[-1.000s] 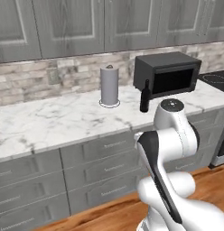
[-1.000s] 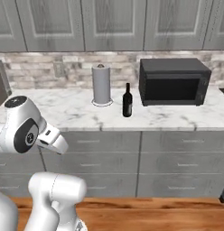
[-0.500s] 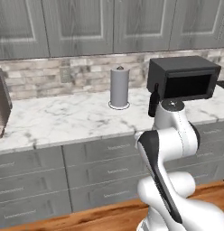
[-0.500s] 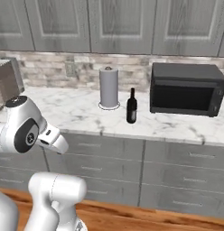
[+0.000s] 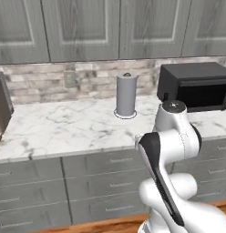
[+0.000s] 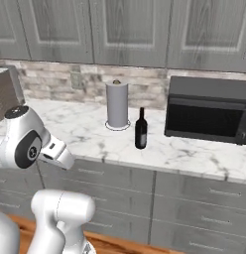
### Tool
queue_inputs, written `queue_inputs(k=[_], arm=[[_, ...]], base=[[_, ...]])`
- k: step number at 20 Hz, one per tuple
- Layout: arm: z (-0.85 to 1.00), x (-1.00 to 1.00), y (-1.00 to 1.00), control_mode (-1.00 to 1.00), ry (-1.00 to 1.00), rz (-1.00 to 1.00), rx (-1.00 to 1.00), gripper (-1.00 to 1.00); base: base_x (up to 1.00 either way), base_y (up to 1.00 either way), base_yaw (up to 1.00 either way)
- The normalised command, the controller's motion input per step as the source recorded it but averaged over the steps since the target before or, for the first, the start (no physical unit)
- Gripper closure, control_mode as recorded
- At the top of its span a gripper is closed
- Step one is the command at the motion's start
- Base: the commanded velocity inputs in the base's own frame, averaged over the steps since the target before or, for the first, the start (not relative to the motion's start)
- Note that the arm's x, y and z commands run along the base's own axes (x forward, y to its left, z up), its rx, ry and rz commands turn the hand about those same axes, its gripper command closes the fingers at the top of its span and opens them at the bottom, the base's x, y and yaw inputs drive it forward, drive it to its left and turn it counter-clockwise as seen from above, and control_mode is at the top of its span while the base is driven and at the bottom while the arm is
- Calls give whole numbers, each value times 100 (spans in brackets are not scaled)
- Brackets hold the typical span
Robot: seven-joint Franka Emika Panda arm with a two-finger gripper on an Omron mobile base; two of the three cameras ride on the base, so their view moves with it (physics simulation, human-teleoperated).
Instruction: There is a wine glass and glass cup on the dining counter. Place the wine bottle next to the wine glass and the juice bottle next to the glass cup.
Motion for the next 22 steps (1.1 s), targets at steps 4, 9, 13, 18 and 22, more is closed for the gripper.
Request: queue_inputs(k=[4,9,13,18,22], arm=[[0,0,0,100,0,0,0,-100],[0,0,0,100,0,0,0,-100],[0,0,0,100,0,0,0,-100],[0,0,0,100,0,0,0,-100],[0,0,0,100,0,0,0,-100]], base=[[51,-46,0],[62,-32,0],[66,-16,0],[39,-11,0],[2,-7,0]])
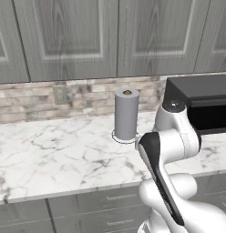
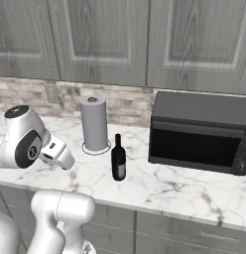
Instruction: There is a wine glass and glass cup on the dining counter. Place the wine bottle next to the wine glass and the juice bottle next to the glass cup.
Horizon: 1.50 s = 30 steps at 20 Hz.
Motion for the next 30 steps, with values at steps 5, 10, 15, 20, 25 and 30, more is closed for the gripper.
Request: queue_inputs(k=[5,10,15,20,25,30], arm=[[0,0,0,100,0,0,0,-100],[0,0,0,100,0,0,0,-100],[0,0,0,100,0,0,0,-100],[6,1,3,-100,-3,-12,0,-100],[13,5,13,-100,-9,-29,-5,-100],[4,7,21,-100,-4,-33,-10,-100]], base=[[0,0,0],[0,0,0],[0,1,0],[0,0,-1],[0,0,0],[0,0,0]])
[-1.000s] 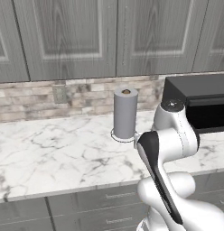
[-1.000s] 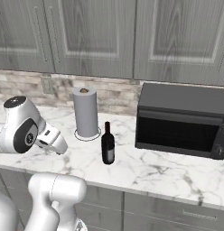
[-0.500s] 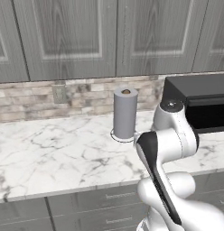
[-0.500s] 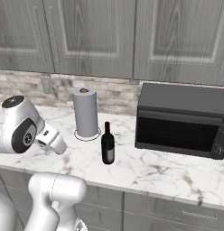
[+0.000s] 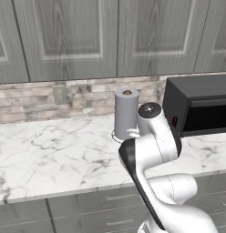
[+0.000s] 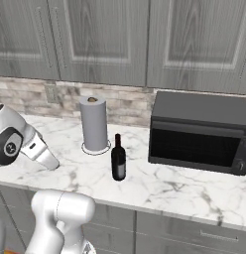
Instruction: There is a wine glass and glass cup on the dining counter. Place the wine bottle next to the wine glass and the juice bottle next to the glass cup.
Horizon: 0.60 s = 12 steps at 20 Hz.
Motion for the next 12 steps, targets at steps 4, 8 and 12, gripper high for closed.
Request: queue_inputs(k=[4,8,12], arm=[[-6,1,4,-100,-4,-38,-7,-100],[-15,2,0,-100,-18,-33,-7,-100],[-30,16,0,-100,-28,-29,-16,-100]], base=[[0,0,0],[0,0,0],[0,0,0]])
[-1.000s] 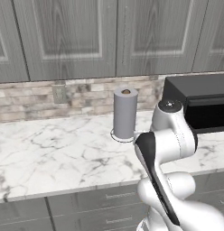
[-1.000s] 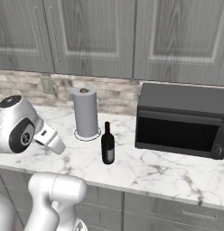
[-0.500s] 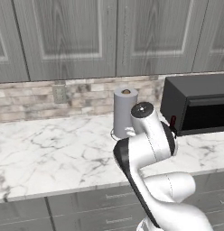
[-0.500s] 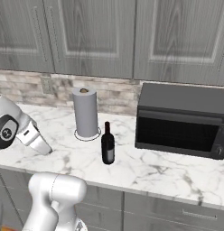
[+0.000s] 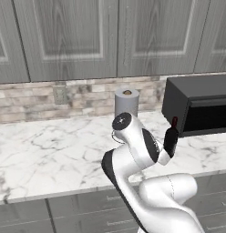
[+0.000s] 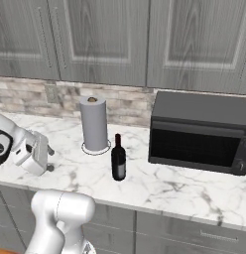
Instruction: There is a wine glass and glass cup on the dining counter. Place the wine bottle next to the wine glass and the juice bottle next to the glass cup.
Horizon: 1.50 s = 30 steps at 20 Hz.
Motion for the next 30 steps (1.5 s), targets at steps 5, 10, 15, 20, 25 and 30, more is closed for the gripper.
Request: queue_inputs(k=[5,10,15,20,25,30], arm=[[-19,18,-18,-100,-23,-23,-6,-100],[-2,20,-29,-100,0,-16,0,-100],[-1,32,-33,-100,0,-15,0,-100],[-8,34,-29,-100,0,-16,0,-100],[-21,38,-22,-100,0,-11,0,-100],[-21,46,-19,-100,0,-1,0,-100]], base=[[0,0,0],[0,0,0],[0,0,0],[0,0,0],[0,0,0],[0,0,0]])
